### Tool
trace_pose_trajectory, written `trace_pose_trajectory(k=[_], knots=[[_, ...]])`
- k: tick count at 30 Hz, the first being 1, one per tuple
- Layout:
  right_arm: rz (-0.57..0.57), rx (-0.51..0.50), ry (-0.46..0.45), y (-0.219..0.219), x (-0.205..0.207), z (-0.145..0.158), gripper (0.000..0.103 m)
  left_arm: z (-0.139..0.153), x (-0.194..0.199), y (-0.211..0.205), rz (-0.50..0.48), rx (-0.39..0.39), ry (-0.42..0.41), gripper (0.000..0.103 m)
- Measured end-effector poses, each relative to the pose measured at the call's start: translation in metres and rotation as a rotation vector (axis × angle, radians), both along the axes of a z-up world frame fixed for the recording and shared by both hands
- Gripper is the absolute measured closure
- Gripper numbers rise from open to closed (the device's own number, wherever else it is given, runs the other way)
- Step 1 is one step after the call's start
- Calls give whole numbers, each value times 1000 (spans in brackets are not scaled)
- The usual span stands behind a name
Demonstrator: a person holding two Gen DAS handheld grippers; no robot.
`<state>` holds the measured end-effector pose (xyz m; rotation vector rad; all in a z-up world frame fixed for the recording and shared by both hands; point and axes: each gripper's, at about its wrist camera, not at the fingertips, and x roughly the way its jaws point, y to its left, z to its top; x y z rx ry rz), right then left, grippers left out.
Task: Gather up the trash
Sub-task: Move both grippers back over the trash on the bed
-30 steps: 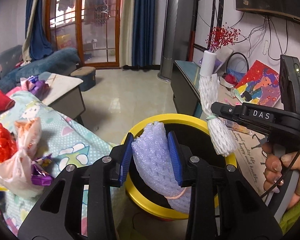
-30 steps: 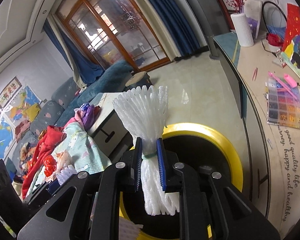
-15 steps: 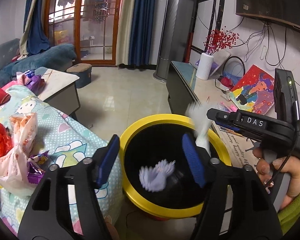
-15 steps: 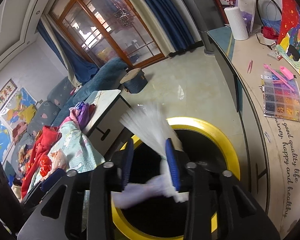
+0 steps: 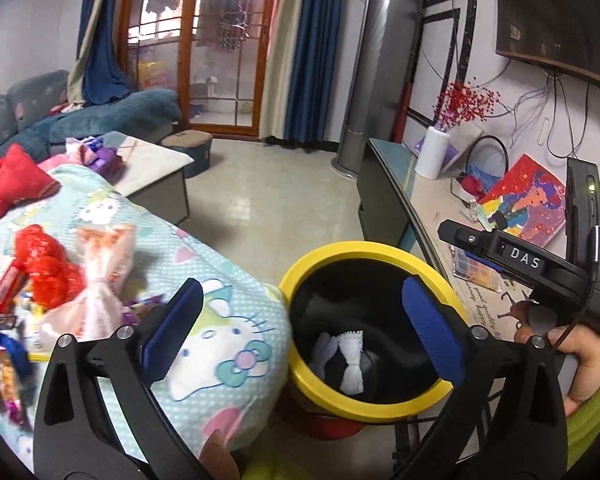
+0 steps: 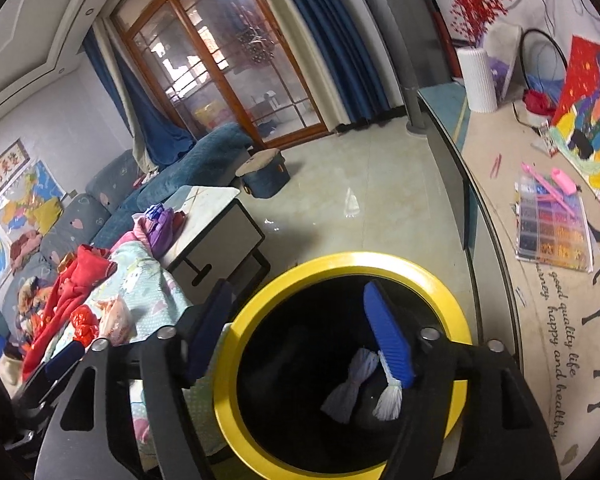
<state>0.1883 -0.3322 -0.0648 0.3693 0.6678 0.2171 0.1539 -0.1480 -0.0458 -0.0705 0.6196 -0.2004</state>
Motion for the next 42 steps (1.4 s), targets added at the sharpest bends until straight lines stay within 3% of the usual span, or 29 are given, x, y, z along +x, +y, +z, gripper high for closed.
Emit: trace_pose_trajectory(k=[7,19,42], knots=[[24,-22,-49,18,-11,19,26,13,-17,22,46,-5,-27,11],[94,-72,-119,54,-28,49,22,33,-42,58,123,-6,-93,11],[273,-138,-203,142,-67,65,15,50,-82,136,297,-36,-125,11]])
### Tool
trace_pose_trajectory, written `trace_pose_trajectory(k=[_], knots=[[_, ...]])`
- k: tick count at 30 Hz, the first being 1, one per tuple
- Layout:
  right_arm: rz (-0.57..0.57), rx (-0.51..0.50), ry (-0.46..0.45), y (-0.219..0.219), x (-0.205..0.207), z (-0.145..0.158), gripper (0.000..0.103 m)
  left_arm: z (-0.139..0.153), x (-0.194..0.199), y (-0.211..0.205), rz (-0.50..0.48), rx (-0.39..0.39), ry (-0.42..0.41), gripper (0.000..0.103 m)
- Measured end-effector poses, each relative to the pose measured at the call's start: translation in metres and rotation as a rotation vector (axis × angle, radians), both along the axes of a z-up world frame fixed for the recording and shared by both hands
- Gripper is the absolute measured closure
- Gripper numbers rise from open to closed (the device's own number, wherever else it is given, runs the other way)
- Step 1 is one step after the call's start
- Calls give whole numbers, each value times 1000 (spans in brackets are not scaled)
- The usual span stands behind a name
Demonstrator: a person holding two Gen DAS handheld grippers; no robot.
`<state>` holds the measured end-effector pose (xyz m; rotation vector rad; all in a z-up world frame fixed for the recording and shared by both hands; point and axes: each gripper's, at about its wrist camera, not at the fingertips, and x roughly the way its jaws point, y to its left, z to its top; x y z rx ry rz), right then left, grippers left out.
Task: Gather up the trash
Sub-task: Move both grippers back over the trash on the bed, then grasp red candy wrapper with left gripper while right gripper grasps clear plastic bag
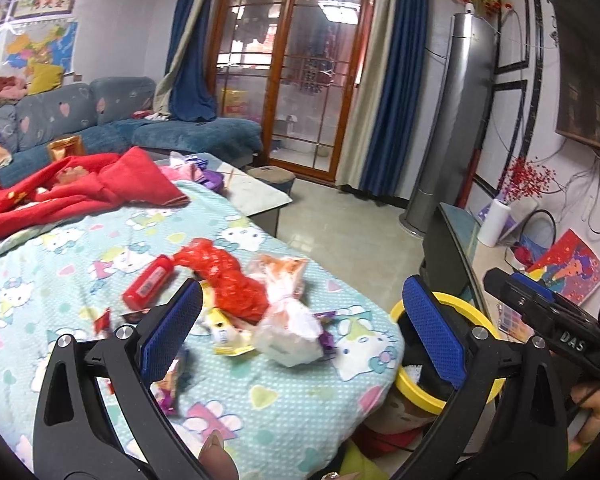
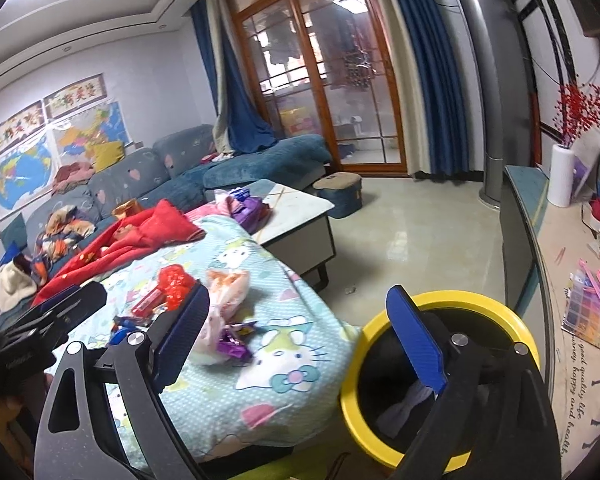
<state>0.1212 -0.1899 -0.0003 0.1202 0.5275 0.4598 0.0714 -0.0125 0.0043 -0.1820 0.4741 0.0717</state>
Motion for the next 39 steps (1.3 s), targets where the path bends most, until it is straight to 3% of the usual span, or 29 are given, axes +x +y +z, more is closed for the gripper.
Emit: trace_pose_trajectory(k=[12,21,30,39], knots=[[87,-61,-25,39,-14,-5,13,-6,-16,42,105,-9,16,11],[200,-163,-45,82,-29,-18,12,-14,-22,76,192,-34,38,11],[284,-293,-84,125,-32,-36,11,-32,-21,112,288,-55,114,11],[331,-419,-103,157,-23,-55,11,-54,-21,153,374,-133,184,11]])
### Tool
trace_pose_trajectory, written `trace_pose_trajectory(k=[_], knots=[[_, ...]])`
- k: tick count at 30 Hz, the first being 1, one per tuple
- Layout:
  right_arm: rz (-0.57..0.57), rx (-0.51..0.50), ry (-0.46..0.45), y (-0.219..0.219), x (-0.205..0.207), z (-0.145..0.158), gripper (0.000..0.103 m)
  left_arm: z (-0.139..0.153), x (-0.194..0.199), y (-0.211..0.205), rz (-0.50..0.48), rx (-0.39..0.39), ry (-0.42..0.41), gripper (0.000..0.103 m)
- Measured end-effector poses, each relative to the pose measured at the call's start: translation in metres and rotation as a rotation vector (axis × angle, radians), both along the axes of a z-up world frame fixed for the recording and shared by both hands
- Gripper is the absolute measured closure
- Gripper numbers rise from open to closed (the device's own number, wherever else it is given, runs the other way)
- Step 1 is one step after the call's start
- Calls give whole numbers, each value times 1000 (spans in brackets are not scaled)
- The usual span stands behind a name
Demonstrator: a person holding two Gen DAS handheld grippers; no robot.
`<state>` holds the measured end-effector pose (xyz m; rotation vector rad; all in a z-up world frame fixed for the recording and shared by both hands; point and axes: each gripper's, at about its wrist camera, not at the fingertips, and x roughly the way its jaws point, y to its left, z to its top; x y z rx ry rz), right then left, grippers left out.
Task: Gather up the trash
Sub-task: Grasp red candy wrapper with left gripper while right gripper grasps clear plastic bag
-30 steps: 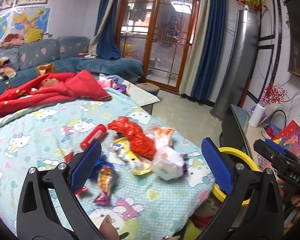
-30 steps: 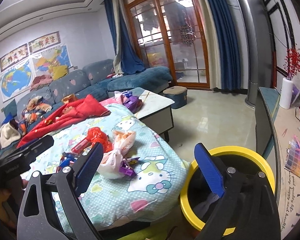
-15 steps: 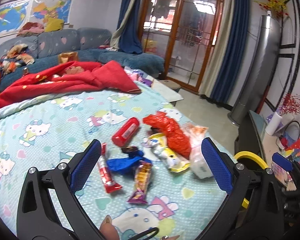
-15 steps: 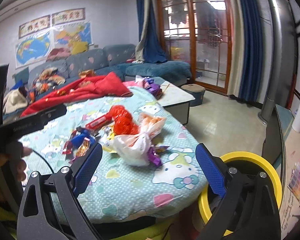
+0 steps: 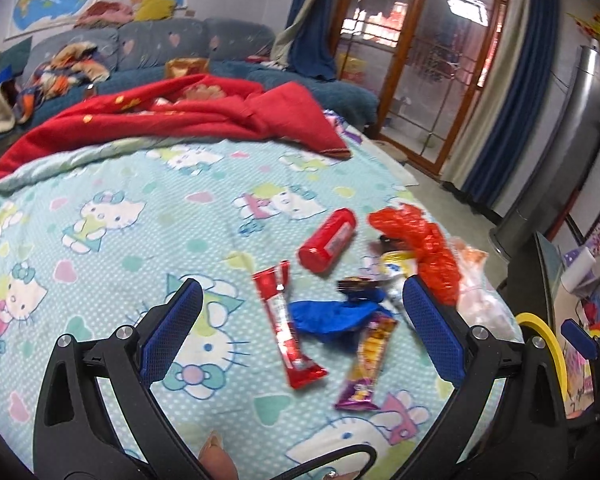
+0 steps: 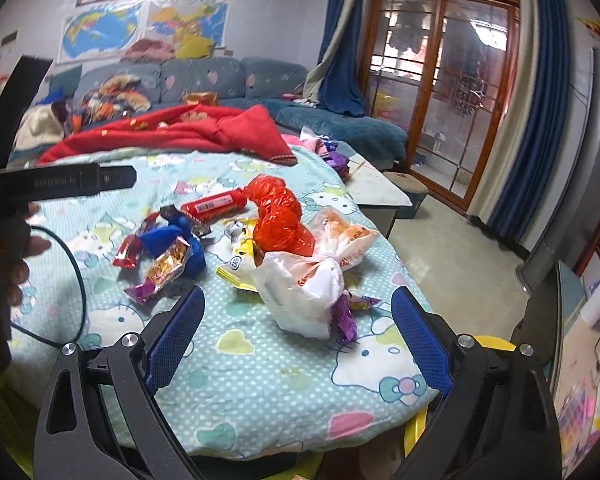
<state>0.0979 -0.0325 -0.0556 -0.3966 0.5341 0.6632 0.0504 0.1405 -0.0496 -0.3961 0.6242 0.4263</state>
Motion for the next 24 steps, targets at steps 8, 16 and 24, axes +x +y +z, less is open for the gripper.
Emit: trace_pose_trajectory(k=[8,16,24], knots=[[-8,-115,-47,23,14,-19,13,-32,7,26,19,-125,83,11],[8,-194,-82,38,24,-34,23,-52,13,26,-43,-221,123,43],[54,-259,-99,50,27,-51,61,-66,16,28,-52,-293,153,71]])
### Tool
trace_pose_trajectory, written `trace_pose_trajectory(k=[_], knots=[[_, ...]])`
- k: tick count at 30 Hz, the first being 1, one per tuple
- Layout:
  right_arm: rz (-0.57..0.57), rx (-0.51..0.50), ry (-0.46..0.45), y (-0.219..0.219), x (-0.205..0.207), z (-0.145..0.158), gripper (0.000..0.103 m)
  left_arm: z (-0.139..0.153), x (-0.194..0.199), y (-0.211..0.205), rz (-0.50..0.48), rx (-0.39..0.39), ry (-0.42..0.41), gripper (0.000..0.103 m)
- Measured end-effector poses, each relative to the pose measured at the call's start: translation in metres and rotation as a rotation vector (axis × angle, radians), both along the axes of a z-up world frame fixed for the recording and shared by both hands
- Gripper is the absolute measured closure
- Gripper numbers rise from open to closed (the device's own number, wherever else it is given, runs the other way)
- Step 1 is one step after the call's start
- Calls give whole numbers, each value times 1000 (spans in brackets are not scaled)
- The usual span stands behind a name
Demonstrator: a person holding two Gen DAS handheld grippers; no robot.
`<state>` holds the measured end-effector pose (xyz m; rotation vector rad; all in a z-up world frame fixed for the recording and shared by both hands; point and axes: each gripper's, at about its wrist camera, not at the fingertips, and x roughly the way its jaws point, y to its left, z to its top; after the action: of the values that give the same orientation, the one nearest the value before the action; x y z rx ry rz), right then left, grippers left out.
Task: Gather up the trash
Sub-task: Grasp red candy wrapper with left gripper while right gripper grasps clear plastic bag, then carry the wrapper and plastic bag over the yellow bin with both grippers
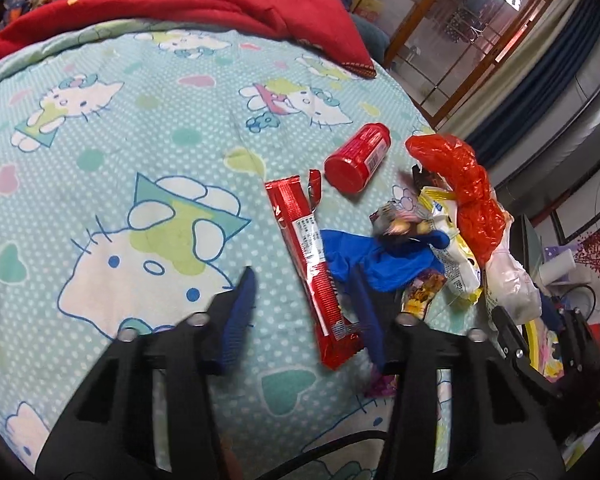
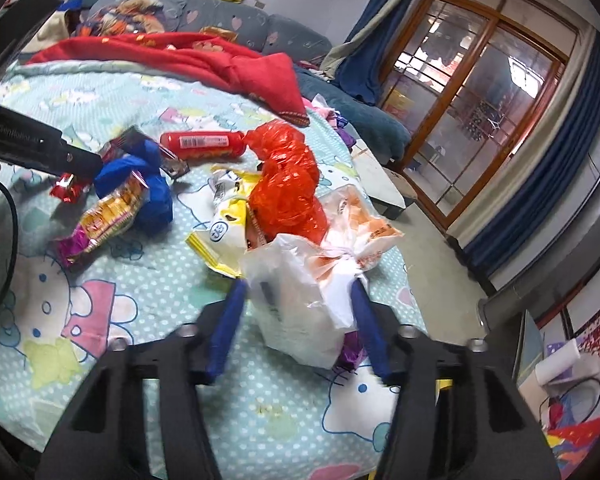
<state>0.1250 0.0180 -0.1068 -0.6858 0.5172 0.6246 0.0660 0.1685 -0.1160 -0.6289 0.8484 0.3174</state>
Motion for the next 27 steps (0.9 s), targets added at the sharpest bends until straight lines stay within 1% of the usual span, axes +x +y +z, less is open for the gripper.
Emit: trace_pose_trajectory(k=[1,2,3,5,9,14,18,21,27], knots=[[5,8,1,0,-2,0,69,-1,0,0,-1,-5,2,74],[8,18,3,0,-3,1,74,-1,0,0,-2,-9,2,78],[14,35,7,-1,-4,4,77,-1,-1,0,-5,-13,1,83],[26,81,19,-5,-8,10,79,0,0,-1,-10,-19,-3,90],[53,164,13,-12,-17,27,81,3,-2,1,-14,-30,-23,95],[72,259,46,-21,-23,44,82,13,-4,4,-4,-15,-54,95],[76,308,63,-27,-27,55,82,26,-9,6,11,13,-94,95],[76,333,57,-33,-28,62,82,37,-13,5,15,39,-127,95],[75,392,66,-45,-31,80,82,61,-18,-6,-32,70,-202,95]])
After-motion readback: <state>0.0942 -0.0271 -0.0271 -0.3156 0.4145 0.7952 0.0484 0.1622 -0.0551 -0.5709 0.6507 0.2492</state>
